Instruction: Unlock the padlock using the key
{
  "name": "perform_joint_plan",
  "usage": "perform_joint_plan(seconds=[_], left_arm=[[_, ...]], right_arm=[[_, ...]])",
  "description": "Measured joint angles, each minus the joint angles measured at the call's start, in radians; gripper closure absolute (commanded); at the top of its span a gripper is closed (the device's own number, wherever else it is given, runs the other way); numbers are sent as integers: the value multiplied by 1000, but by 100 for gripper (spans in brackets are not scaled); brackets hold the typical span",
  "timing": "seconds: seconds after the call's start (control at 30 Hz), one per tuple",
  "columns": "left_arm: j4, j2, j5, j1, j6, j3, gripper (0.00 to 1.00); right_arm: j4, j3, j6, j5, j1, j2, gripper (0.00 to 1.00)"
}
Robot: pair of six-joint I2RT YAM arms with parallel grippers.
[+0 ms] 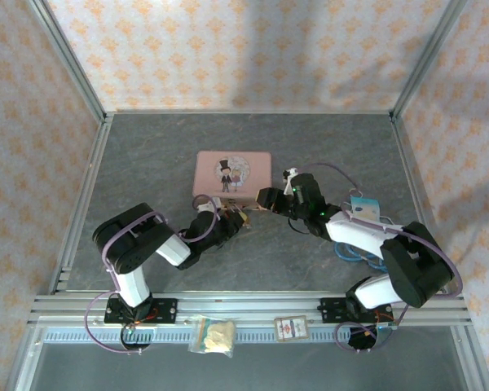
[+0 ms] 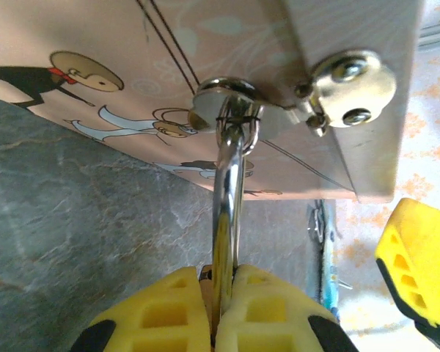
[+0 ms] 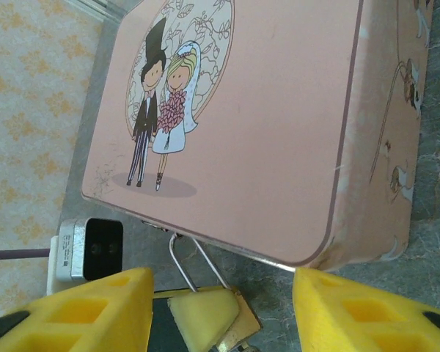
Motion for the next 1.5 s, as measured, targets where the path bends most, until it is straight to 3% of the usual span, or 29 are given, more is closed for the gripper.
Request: perform_joint_plan(seconds=[0.07, 0.17, 0.4, 0.67, 0.97, 1.2, 1.5], left_arm=[[-57, -24, 1, 1, 10, 0, 61], [-122, -70, -1, 9, 20, -1, 49], [-278, -258, -35, 79, 38, -38, 33], [-387, -438, -102, 174, 64, -40, 30], [-388, -480, -116, 294, 67, -56, 30], [-353, -480, -114, 319, 66, -85, 30], [-338, -483, -104, 350, 57, -116, 30]], right_arm=[[0, 0, -3, 3, 3, 0, 48], [-4, 0, -11, 11, 14, 0, 48], [-46, 6, -54, 45, 35, -18, 48], [-156, 116, -183, 122, 154, 4, 50], [-414, 387, -402, 359, 385, 251, 50], [-580, 477, -462, 535, 423, 388, 44], [-594, 504, -530, 654, 425, 459, 45]])
